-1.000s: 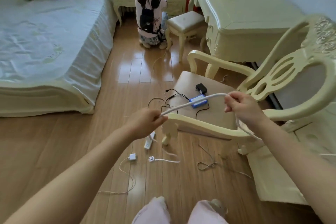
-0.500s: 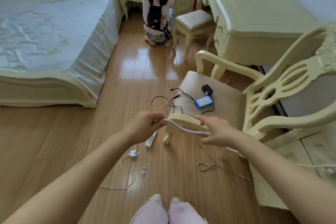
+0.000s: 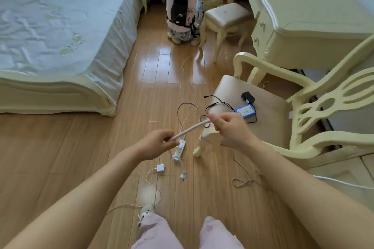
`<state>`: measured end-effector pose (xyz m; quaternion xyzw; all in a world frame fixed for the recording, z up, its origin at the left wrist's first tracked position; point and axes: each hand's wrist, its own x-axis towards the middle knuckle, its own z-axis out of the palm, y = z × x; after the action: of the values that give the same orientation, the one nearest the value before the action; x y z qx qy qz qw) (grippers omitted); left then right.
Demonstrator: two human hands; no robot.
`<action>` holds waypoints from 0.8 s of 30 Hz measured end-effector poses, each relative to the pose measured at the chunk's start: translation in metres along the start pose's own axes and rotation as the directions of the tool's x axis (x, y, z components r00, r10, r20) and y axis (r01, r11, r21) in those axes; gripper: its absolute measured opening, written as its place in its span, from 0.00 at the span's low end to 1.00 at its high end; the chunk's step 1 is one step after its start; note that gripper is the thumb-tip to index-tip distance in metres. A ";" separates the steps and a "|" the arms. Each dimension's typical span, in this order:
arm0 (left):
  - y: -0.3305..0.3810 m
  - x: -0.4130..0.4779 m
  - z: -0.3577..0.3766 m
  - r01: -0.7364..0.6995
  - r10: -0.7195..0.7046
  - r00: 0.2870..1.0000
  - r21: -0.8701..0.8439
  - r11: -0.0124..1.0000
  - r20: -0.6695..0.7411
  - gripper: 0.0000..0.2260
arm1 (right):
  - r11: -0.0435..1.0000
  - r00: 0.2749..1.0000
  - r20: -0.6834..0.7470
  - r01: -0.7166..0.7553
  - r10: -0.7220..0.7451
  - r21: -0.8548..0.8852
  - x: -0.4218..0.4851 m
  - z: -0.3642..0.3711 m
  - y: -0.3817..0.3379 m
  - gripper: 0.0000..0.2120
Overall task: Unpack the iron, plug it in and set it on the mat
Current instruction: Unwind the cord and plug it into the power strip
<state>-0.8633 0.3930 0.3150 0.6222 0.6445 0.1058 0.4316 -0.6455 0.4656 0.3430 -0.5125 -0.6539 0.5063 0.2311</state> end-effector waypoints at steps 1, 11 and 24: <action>-0.008 0.001 -0.004 0.004 -0.004 1.000 0.008 1.000 0.027 0.06 | 0.999 0.999 -0.042 -0.028 0.027 -0.031 0.003 -0.004 0.001 0.22; -0.031 0.007 -0.056 -0.253 0.253 0.967 -0.053 0.966 0.012 0.02 | 0.908 0.920 0.318 -0.087 0.231 -0.409 0.022 0.108 -0.043 0.09; -0.171 0.024 -0.017 0.583 -0.430 0.587 -0.727 -0.363 0.686 0.27 | 0.984 0.891 0.442 -0.154 0.100 0.090 0.029 0.131 -0.077 0.05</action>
<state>-0.9926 0.3865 0.1998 -0.2340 0.5456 0.2760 0.7559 -0.7972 0.4390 0.3561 -0.4128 -0.6219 0.6611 0.0763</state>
